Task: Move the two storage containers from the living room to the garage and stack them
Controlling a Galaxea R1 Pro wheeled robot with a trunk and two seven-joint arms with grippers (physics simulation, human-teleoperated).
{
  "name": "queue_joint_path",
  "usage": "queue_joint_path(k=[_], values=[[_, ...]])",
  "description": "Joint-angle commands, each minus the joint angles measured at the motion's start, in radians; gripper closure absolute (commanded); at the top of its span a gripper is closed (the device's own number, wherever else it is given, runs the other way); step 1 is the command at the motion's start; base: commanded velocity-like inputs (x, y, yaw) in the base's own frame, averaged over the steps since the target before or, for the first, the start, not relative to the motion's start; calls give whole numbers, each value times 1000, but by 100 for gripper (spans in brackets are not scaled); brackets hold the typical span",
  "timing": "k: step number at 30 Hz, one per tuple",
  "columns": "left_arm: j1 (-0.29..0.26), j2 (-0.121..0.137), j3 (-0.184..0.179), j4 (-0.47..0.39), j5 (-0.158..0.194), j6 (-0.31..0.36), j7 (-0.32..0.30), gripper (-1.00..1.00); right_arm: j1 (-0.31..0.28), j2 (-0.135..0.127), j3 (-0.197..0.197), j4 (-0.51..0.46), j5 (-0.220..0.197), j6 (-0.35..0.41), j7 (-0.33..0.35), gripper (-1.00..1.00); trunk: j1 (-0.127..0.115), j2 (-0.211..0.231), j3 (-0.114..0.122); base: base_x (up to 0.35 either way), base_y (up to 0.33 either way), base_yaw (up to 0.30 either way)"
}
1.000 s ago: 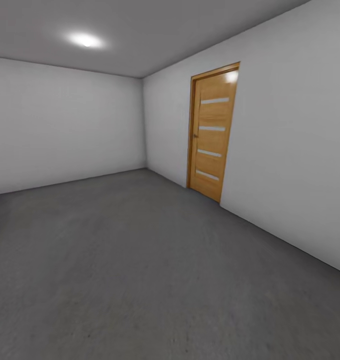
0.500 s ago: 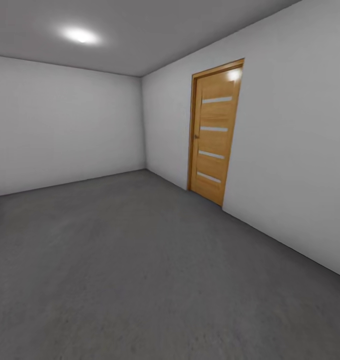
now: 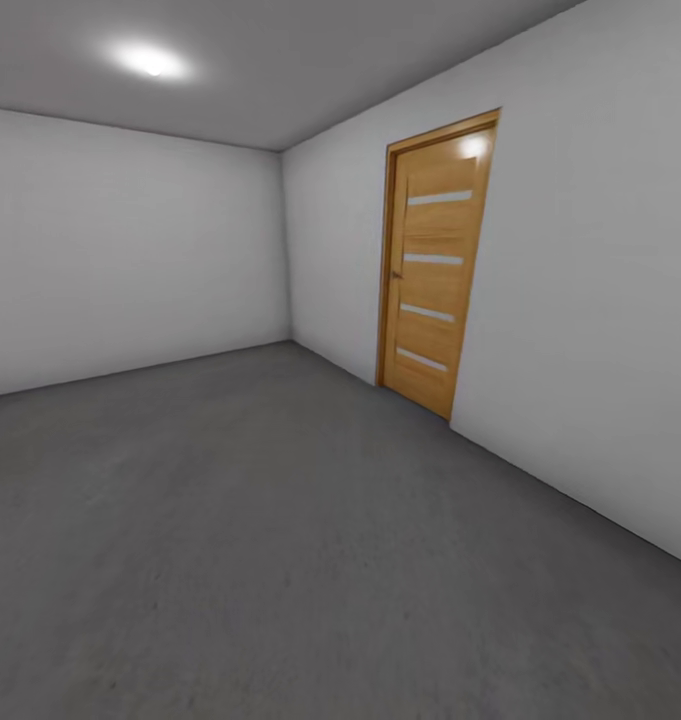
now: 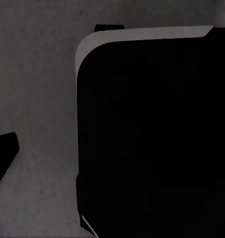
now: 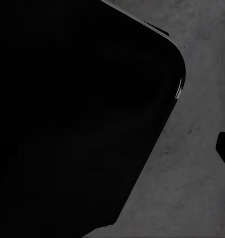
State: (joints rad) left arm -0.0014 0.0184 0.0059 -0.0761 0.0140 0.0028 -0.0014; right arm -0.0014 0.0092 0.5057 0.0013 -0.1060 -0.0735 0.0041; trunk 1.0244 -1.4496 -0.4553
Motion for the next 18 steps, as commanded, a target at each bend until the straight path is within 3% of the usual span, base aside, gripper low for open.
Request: queue_joint_path(k=[1, 18], values=[[0, 0, 0, -1, 2, 0, 0, -100, 0, 0, 8, 0, -11, -3, 0, -100, 1, 0, -1, 323, 0, 0], [0, 0, 0, -1, 2, 0, 0, -100, 0, 0, 8, 0, -11, -3, 0, -100, 1, 0, -1, 323, 0, 0]])
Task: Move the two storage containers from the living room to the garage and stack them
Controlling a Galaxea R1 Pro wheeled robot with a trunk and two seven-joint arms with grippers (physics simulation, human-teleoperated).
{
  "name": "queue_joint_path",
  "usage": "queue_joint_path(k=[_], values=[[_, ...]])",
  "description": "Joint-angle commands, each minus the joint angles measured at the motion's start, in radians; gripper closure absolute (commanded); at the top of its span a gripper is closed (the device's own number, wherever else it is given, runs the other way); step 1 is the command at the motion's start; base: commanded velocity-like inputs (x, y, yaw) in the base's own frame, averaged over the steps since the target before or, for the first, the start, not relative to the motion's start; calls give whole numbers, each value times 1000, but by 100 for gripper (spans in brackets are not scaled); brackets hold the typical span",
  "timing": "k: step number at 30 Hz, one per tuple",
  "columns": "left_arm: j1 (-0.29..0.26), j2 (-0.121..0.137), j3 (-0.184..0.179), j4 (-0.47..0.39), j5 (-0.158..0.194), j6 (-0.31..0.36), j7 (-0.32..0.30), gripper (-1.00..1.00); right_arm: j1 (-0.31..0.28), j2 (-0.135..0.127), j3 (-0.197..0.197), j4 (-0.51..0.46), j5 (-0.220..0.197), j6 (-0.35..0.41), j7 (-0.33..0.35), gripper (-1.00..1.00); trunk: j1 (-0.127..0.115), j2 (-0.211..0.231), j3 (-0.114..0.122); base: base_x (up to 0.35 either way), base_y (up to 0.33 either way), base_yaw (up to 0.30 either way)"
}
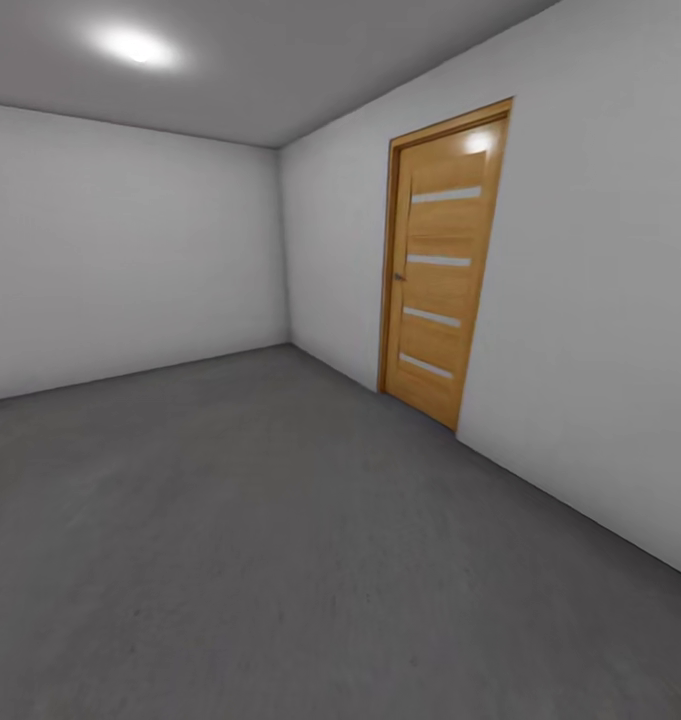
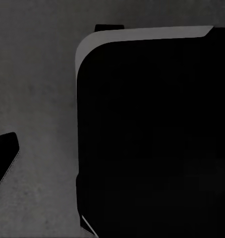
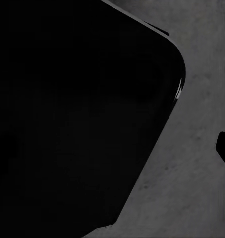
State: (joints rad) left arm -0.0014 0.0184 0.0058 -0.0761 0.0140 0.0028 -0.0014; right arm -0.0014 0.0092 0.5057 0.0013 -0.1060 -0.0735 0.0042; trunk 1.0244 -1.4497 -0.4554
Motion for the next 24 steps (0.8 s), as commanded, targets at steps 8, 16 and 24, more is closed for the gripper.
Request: queue_joint_path(k=[8, 16, 24], values=[[0, 0, 0, -1, 2, 0, 0, -100, 0, 0, 8, 0, -11, -3, 0, -100, 1, 0, -1, 323, 0, 0], [0, 0, 1, -1, 2, 0, 0, -100, 0, 0, 8, 0, -11, -3, 0, -100, 1, 0, -1, 323, 0, 0], [0, 0, 0, -1, 3, 0, 0, -100, 0, 0, 8, 0, -11, -3, 0, -100, 1, 0, -1, 323, 0, 0]])
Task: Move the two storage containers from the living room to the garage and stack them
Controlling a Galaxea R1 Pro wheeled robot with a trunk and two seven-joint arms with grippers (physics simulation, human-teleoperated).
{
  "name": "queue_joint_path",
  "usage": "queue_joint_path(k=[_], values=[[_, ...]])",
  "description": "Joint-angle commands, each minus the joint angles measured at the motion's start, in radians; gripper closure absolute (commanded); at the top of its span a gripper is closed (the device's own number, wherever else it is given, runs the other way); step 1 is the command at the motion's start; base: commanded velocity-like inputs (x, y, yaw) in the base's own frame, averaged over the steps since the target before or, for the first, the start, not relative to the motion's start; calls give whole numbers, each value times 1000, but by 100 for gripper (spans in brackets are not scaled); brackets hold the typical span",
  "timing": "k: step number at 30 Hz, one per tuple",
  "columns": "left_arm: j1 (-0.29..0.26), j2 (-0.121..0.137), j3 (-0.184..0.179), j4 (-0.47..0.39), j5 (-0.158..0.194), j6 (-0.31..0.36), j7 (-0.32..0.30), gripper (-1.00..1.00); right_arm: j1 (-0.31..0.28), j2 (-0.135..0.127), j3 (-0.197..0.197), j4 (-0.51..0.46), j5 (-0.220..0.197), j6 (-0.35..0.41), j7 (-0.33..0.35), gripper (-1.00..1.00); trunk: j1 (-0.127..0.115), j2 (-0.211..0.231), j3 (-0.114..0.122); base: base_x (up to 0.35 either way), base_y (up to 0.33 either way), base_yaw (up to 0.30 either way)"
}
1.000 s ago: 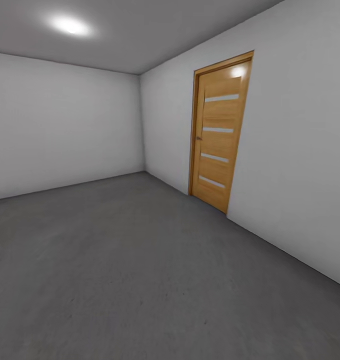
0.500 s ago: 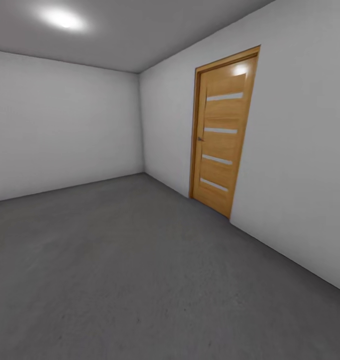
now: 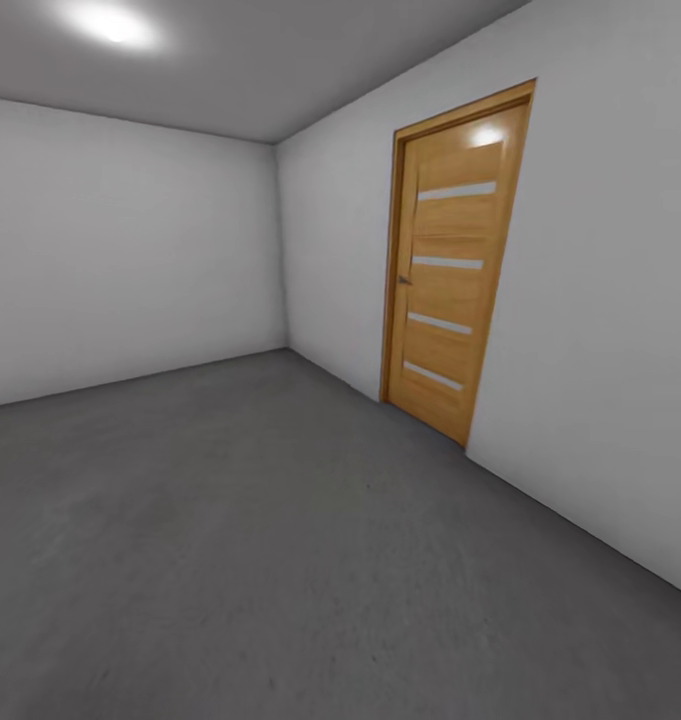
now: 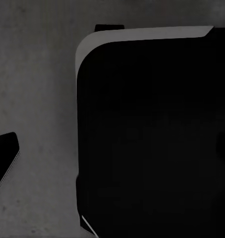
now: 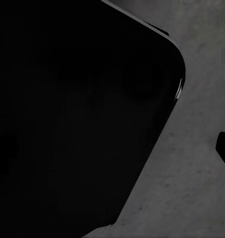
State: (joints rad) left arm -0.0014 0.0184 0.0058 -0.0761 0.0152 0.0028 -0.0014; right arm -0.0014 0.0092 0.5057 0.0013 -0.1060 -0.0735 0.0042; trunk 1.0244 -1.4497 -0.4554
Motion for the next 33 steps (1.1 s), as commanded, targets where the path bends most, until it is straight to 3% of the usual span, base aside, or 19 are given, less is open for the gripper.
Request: queue_joint_path(k=[1, 33], values=[[0, 0, 0, -1, 2, 0, 0, -100, 0, 0, 8, 0, -11, -3, 0, -100, 1, 0, -1, 323, 0, 0], [0, 2, 2, -1, 2, 0, 0, -100, 0, 0, 8, 0, -11, -3, 0, -100, 1, 0, -1, 323, 0, 0]])
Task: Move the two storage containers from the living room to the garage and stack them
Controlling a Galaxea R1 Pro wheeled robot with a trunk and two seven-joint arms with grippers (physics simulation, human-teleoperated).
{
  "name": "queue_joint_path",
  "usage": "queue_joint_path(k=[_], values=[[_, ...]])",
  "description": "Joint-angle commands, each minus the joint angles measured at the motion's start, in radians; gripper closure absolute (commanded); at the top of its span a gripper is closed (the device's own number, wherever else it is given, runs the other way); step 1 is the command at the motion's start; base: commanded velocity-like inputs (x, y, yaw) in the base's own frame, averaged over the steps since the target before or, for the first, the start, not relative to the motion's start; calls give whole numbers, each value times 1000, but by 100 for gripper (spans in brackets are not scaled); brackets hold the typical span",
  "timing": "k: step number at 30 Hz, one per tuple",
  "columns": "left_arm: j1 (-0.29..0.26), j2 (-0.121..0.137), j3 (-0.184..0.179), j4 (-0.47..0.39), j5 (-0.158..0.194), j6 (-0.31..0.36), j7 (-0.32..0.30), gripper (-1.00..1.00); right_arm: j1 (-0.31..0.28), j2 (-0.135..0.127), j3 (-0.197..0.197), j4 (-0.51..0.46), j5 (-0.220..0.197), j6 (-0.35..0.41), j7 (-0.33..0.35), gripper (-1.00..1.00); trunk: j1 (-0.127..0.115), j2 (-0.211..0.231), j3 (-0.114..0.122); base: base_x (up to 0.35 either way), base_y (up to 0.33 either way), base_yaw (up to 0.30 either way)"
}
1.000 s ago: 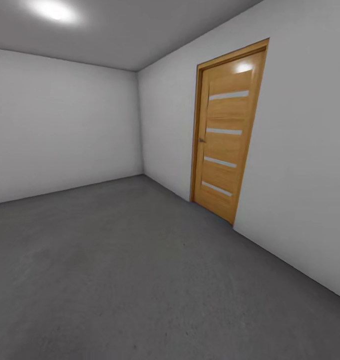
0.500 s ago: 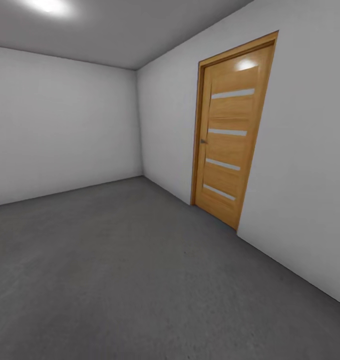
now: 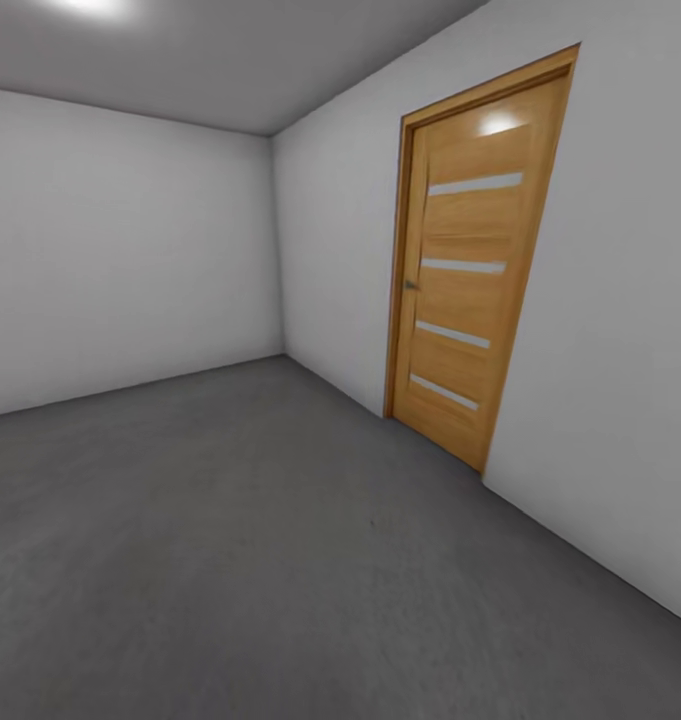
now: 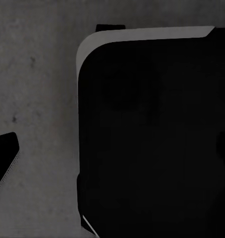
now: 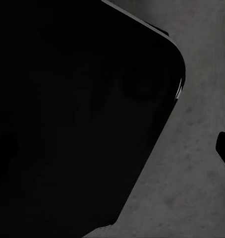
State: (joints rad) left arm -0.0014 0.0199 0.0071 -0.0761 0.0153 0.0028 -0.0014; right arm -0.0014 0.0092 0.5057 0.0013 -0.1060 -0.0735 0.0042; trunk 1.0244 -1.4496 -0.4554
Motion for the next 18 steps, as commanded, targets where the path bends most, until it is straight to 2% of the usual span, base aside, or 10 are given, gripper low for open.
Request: queue_joint_path(k=[1, 18], values=[[0, 0, 1, -1, 2, 0, 0, -100, 0, 0, 8, 0, -11, -3, 0, -100, 1, 0, -1, 323, 0, 0], [0, 0, 0, -1, 2, 0, 0, -100, 0, 0, 8, 0, -11, -3, 0, -100, 1, 0, -1, 323, 0, 0]])
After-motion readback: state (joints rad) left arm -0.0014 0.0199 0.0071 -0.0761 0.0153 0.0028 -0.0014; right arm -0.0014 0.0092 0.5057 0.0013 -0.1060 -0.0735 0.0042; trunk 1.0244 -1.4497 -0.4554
